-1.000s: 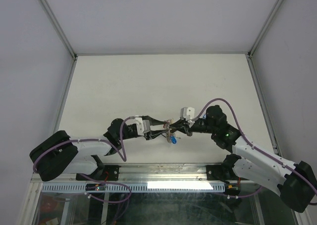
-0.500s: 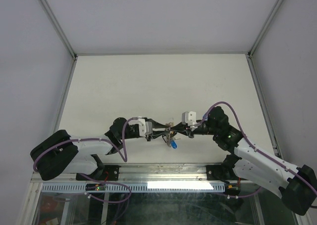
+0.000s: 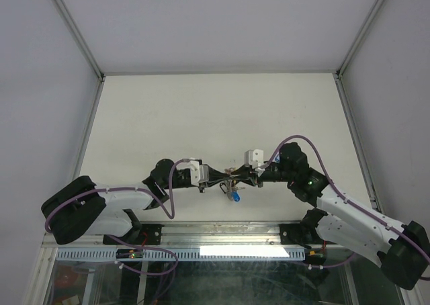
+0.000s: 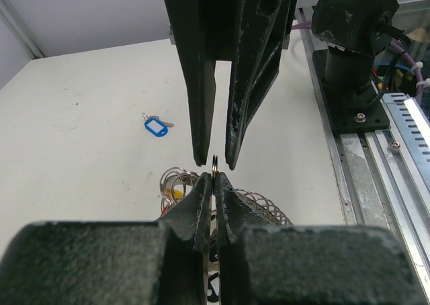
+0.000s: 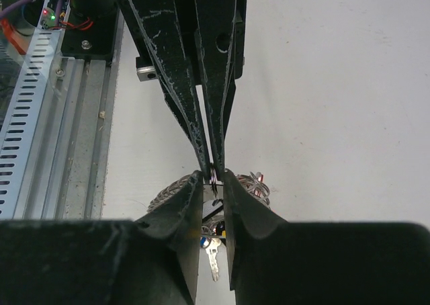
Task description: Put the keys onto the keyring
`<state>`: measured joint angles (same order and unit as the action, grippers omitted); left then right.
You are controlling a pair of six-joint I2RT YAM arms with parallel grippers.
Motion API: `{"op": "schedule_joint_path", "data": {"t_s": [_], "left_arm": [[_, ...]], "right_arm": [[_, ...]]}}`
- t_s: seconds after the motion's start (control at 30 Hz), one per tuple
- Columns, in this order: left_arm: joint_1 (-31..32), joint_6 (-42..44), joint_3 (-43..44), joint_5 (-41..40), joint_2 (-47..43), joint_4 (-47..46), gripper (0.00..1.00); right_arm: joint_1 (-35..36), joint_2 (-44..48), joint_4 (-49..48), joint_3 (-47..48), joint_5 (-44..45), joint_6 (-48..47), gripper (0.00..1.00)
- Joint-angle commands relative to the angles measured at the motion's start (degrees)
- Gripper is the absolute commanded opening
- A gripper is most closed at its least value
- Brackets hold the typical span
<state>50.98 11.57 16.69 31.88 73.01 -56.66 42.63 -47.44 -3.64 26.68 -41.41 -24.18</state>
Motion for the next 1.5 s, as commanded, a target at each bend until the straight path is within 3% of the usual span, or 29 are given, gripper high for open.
{"op": "schedule_joint_path", "data": {"t_s": [0.0,0.1,0.27,0.47,0.77,1.17,1.27,1.37,1.47], "left_arm": [[0.4,-0.8,-0.8,-1.8,-1.0,-6.8,0.00],[0.4,-2.5,-3.6,-3.2,-0.8,-14.2,0.00],[0.5,-4.1,-5.1,-3.0,-0.4,-18.9,0.00],[0.4,-8.0,-6.4,-2.5,1.9,-28.1,0.00],[0.5,-9.3,-6.0,-0.9,2.4,-29.7,0.00],[0.4,-9.9,-5.8,-0.6,2.6,-30.6,0.00],[0.4,-9.9,-5.7,-0.6,2.5,-30.6,0.00],[0.5,-9.9,-5.7,-0.7,2.6,-30.6,0.00],[0.5,-10.5,-5.8,-1.8,2.1,-30.4,0.00]], "right_arm": [[0.3,1.1,4.7,6.0,0.1,-0.4,0.24],[0.3,3.1,8.7,6.5,1.7,-2.0,0.29],[0.3,4.7,12.6,6.4,3.0,-4.6,0.30],[0.3,3.1,7.5,5.1,0.9,-3.0,0.31],[0.3,1.5,-0.4,3.7,-1.8,0.7,0.30],[1.8,-0.7,-3.1,3.7,-4.1,2.7,0.19],[2.1,-1.1,-3.3,3.7,-3.8,3.0,0.13],[2.2,-1.1,-2.5,4.4,-3.0,3.4,0.00],[2.2,-0.8,2.4,6.4,-1.6,1.4,0.00]]}}
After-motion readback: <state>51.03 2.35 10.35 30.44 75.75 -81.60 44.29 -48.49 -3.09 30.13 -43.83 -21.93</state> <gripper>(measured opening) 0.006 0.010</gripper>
